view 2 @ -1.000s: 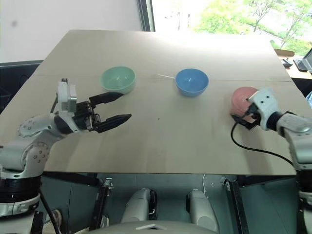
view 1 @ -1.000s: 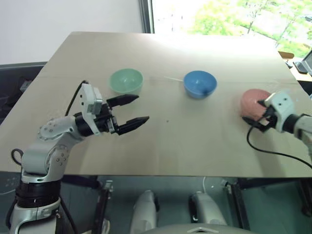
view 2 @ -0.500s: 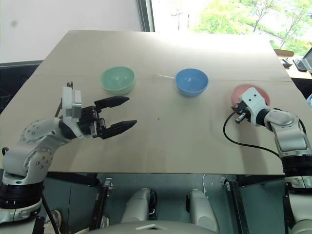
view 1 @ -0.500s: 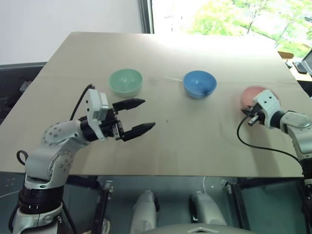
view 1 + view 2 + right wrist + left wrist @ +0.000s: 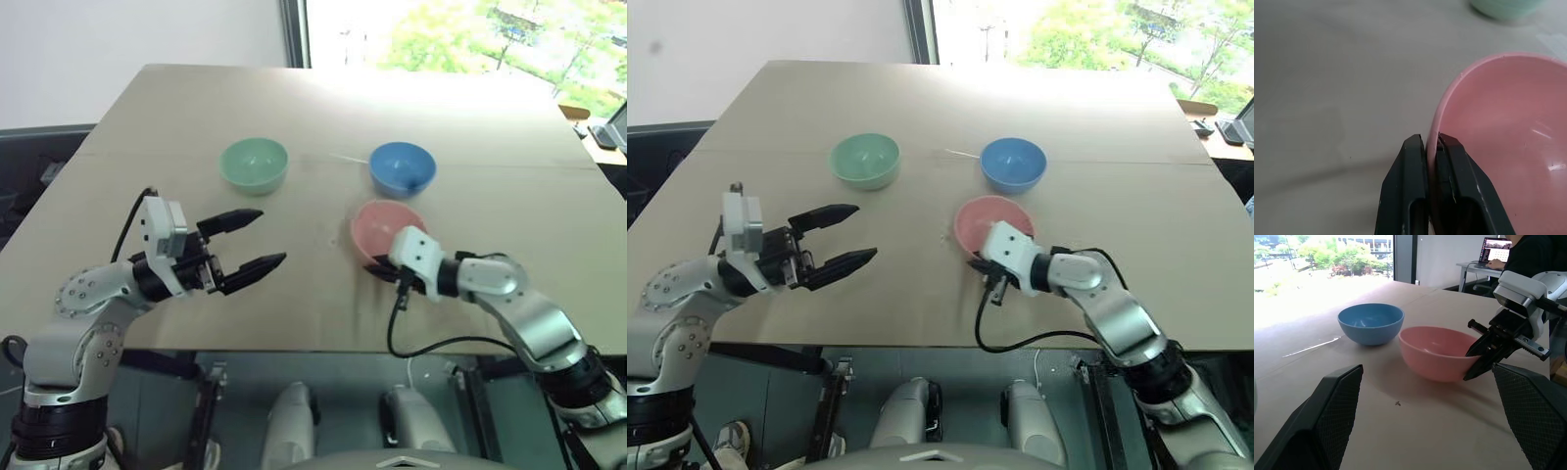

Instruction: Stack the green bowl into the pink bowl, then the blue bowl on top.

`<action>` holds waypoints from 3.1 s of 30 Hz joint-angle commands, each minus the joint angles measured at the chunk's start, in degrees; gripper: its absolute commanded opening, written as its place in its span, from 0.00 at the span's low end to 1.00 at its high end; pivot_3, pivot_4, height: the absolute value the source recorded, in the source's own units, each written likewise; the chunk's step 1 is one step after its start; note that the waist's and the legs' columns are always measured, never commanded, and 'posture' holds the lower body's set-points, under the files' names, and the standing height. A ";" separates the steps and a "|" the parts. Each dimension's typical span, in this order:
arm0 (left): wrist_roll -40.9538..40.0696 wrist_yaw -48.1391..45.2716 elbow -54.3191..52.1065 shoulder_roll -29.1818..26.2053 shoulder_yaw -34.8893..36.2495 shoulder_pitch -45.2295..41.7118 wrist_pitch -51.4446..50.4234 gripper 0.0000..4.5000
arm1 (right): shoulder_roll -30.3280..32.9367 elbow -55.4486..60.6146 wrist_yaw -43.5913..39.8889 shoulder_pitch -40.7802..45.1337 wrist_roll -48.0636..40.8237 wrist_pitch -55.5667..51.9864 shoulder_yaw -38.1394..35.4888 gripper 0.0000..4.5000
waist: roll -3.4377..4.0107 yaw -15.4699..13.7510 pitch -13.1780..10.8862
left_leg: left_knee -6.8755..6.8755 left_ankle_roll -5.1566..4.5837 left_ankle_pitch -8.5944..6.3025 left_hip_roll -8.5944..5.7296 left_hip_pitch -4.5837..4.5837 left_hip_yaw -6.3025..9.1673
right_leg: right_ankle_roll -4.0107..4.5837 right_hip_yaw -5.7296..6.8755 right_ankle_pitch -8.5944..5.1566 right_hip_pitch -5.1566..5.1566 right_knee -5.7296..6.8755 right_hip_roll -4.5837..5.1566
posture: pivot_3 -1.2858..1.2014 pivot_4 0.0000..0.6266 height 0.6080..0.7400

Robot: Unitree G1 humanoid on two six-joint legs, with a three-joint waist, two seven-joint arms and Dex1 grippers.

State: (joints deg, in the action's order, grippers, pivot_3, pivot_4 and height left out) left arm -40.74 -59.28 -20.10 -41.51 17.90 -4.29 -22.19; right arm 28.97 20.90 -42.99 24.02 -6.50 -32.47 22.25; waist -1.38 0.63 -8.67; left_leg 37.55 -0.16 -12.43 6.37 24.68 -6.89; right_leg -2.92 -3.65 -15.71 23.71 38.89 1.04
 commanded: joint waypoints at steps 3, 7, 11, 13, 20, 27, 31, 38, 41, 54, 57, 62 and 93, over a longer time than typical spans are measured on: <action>-1.49 -0.37 -2.50 -0.85 1.84 0.86 0.21 1.00 | -5.33 -8.95 -1.01 8.05 1.91 1.04 2.94 0.17 | 0.00 0.19 0.00 | -0.03 0.01 0.00 0.02 -0.01 0.01 | 0.02 0.02 0.00 0.01 0.03 -0.03 | 0.52 0.24 1.00; -1.64 0.12 -2.91 -0.84 2.31 1.27 0.15 1.00 | -6.95 -9.11 -2.82 9.30 1.40 0.37 3.55 0.50 | 0.00 0.10 0.00 | -0.11 0.01 0.01 0.02 0.03 0.00 | 0.03 0.02 -0.01 0.05 0.00 -0.03 | 0.52 0.24 1.00; -1.72 1.24 -3.64 -0.39 2.29 1.57 0.14 1.00 | -6.59 -5.62 -2.69 9.28 0.37 0.13 0.87 0.85 | 0.00 0.01 0.00 | -0.10 0.01 0.00 0.02 0.05 0.00 | 0.03 0.04 -0.01 0.04 -0.02 0.00 | 0.52 0.24 1.00; -1.82 1.81 -4.06 -0.17 2.24 1.77 0.16 1.00 | -5.80 -2.25 -3.69 9.95 -3.16 -1.60 -3.19 0.99 | 0.00 0.07 0.00 | -0.09 0.01 0.00 0.02 0.04 0.00 | 0.03 0.04 -0.01 0.05 0.01 0.00 | 0.52 0.24 1.00; -5.44 1.76 -4.99 0.75 1.97 1.65 -0.62 1.00 | 1.70 -10.97 -5.16 15.42 -3.86 5.10 -13.52 0.99 | 0.00 0.02 0.00 | -0.09 0.00 0.00 0.02 0.02 0.01 | 0.03 0.05 -0.01 0.03 0.00 0.00 | 0.52 0.24 1.00; 5.57 20.30 -0.99 2.98 0.92 -4.22 -2.56 1.00 | 1.99 -23.91 -4.43 19.55 -2.13 14.86 -15.43 0.99 | 0.03 0.23 -0.03 | -0.14 0.00 0.00 0.01 0.00 -0.01 | 0.06 -0.01 -0.02 0.06 0.00 -0.03 | 0.52 0.24 1.00; 27.09 35.50 -1.31 -0.14 -7.41 -9.97 -4.99 1.00 | -2.35 -17.30 -8.44 16.95 -11.36 14.99 -18.16 0.99 | 0.04 0.21 -0.04 | -0.16 0.01 0.01 0.01 0.02 -0.01 | 0.04 -0.05 -0.01 0.05 -0.02 -0.07 | 0.52 0.24 1.00; 34.50 30.66 4.69 -3.60 -19.75 -22.00 -10.30 1.00 | -5.47 -11.53 -7.53 15.08 -15.34 12.76 -17.70 0.99 | 0.03 -0.70 -0.04 | -0.15 0.17 0.10 0.01 0.07 -0.06 | 0.04 0.02 -0.01 0.07 -0.05 -0.03 | 0.52 0.24 1.00; 39.70 28.51 9.45 -4.92 -25.61 -27.51 -10.06 1.00 | -5.45 -9.82 -7.33 14.37 -16.15 11.86 -17.73 0.99 | 0.03 -0.63 -0.04 | -0.14 0.08 0.05 0.01 0.03 -0.05 | 0.04 0.02 -0.01 0.07 0.02 -0.04 | 0.52 0.24 1.00; 54.87 23.03 34.38 -0.14 -39.18 -43.25 -4.03 0.81 | -3.39 -3.91 -3.87 10.35 -16.40 9.12 -18.90 1.00 | 0.01 -0.56 -0.05 | -0.14 0.08 0.05 0.01 0.12 -0.06 | 0.04 0.00 -0.02 0.14 -0.01 -0.06 | 0.52 0.24 1.00; 56.27 22.68 37.57 0.79 -39.26 -44.36 -1.06 0.51 | -2.77 -2.84 -2.98 9.46 -16.33 8.69 -19.37 1.00 | 0.02 -0.55 -0.05 | -0.13 0.09 0.05 0.01 0.13 -0.06 | 0.04 0.00 -0.02 0.14 -0.03 -0.05 | 0.52 0.24 1.00; 57.41 21.93 40.68 2.00 -38.80 -45.56 2.23 0.04 | -1.47 -1.70 -2.03 8.33 -16.53 8.30 -20.11 1.00 | 0.02 -0.47 -0.05 | -0.13 0.09 0.05 0.01 0.12 -0.06 | 0.04 -0.02 -0.02 0.14 -0.02 -0.06 | 0.52 0.24 1.00; 30.01 -11.10 20.98 5.88 -30.21 -39.74 21.50 0.70 | 11.95 16.20 3.61 -18.20 -25.10 0.20 -40.68 1.00 | 0.03 -1.45 -0.05 | 0.13 -0.01 0.00 0.00 0.05 0.09 | 0.00 -0.01 -0.02 -0.08 0.03 -0.08 | 0.52 0.24 1.00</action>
State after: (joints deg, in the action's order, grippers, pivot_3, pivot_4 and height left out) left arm -9.77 -70.95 1.77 -35.60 -14.11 -43.87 -1.33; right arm 39.93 34.69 -39.42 6.28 -30.19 -32.22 -15.62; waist -1.36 -0.83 -8.71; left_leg 37.68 -0.17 -12.42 6.37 24.75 -6.78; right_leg -2.92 -3.65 -15.72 23.63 38.91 0.97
